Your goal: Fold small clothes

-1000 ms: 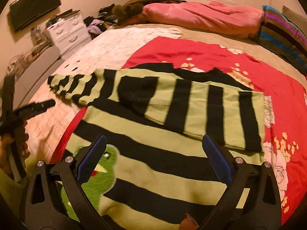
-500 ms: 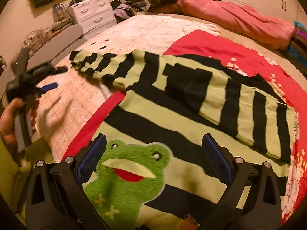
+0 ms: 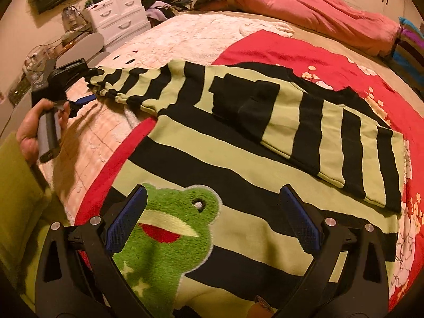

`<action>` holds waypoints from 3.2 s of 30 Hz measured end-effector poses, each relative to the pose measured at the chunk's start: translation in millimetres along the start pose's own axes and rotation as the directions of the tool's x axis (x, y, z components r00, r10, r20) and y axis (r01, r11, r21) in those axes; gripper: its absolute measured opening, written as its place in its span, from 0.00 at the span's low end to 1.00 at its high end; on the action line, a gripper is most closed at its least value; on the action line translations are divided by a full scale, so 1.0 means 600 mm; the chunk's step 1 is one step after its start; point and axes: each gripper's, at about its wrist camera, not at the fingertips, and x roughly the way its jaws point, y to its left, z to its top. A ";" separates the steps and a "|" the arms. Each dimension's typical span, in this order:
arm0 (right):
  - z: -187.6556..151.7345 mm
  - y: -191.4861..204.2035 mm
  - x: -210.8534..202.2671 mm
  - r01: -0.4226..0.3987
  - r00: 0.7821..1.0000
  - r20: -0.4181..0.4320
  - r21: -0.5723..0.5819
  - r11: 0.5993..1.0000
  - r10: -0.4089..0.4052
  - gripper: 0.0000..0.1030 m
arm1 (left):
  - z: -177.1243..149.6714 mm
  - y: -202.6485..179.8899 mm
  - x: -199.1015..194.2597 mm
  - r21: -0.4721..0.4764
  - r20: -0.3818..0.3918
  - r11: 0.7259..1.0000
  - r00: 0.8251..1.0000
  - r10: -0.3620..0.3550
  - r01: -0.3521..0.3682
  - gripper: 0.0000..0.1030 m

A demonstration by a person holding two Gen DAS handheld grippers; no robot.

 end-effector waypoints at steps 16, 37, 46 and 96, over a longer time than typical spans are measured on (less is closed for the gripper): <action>-0.007 -0.045 0.008 0.017 1.000 -0.018 0.079 0.997 -0.015 0.91 | 0.007 -0.084 -0.031 0.199 0.118 0.980 0.992 -0.047 0.023 0.08; -0.077 -0.322 -0.132 0.177 0.971 0.060 0.471 0.864 -0.232 0.91 | -0.526 -0.446 0.016 0.797 -0.346 0.504 0.935 -0.071 0.334 0.32; -0.101 -0.386 -0.174 0.183 0.955 0.099 0.553 0.813 -0.281 0.91 | -0.571 -0.412 -0.005 0.748 -0.505 0.463 0.860 -0.070 0.477 0.61; 0.002 -0.220 -0.013 -0.180 0.977 0.176 0.369 0.912 0.122 0.22 | -0.305 -0.212 -0.054 0.534 -0.320 0.820 0.947 -0.032 0.208 0.79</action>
